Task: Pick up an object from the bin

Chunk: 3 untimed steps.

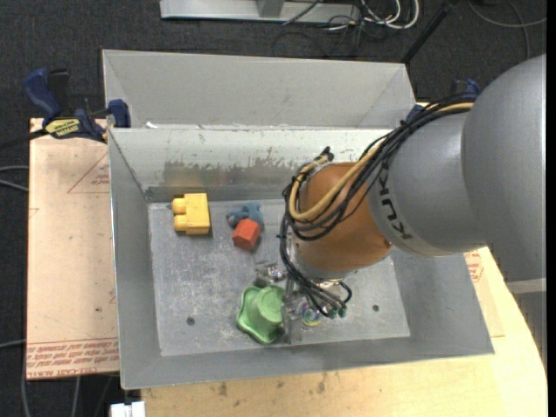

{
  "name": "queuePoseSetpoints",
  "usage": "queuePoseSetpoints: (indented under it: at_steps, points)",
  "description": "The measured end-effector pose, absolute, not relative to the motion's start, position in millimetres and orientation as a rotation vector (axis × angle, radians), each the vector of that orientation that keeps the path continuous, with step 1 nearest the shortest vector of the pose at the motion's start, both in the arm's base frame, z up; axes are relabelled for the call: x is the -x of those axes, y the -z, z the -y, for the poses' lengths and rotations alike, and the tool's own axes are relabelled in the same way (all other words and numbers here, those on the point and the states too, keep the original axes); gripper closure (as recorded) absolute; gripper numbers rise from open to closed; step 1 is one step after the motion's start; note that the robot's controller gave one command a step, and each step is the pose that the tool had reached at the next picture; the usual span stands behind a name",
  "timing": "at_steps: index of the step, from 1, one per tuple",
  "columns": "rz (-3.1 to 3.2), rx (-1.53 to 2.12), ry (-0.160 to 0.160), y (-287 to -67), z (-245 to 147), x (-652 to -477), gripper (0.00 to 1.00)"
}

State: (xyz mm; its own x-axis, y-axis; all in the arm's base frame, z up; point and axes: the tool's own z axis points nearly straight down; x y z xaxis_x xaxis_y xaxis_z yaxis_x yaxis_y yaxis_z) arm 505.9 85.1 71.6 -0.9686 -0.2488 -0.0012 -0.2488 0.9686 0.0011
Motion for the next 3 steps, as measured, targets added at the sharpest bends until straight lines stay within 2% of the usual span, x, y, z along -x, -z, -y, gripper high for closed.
queuePoseSetpoints:
  at_steps: [1, 2, 3]
  points:
    - [-2.787, 1.436, 0.001, -241, -57, -496.7, 1.00]
    - [-2.867, 1.253, 0.003, -358, -83, -514.5, 1.00]
    - [-2.813, 1.413, -0.007, -218, -57, -507.4, 1.00]
